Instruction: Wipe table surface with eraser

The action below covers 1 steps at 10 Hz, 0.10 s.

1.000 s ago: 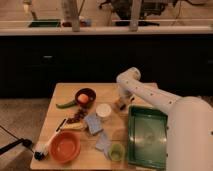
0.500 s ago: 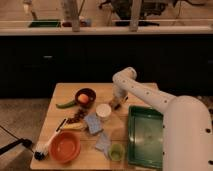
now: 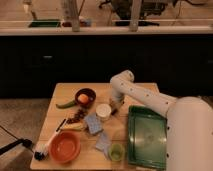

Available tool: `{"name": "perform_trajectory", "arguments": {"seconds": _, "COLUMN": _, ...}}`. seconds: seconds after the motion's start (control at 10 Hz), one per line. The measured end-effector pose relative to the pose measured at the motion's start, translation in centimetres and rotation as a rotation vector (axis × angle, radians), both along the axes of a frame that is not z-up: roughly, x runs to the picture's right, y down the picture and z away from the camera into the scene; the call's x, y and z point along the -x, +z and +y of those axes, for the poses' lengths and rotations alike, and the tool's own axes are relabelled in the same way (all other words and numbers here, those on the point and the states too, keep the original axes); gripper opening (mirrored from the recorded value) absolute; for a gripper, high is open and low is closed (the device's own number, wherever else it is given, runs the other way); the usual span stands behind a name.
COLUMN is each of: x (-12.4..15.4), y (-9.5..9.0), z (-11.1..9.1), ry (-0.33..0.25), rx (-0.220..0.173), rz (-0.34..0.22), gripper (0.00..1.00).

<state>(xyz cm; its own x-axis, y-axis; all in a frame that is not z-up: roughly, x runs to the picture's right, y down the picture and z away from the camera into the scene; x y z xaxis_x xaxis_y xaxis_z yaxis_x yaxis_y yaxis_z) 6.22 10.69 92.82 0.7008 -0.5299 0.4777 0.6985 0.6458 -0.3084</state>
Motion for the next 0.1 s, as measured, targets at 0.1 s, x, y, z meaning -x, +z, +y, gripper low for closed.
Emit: {"name": "perform_trajectory", "arguments": {"seconds": 0.1, "x": -0.31, "y": -0.54, "z": 0.58, "ry": -0.004, "rx": 0.010, "rz": 0.008, "gripper": 0.00}}
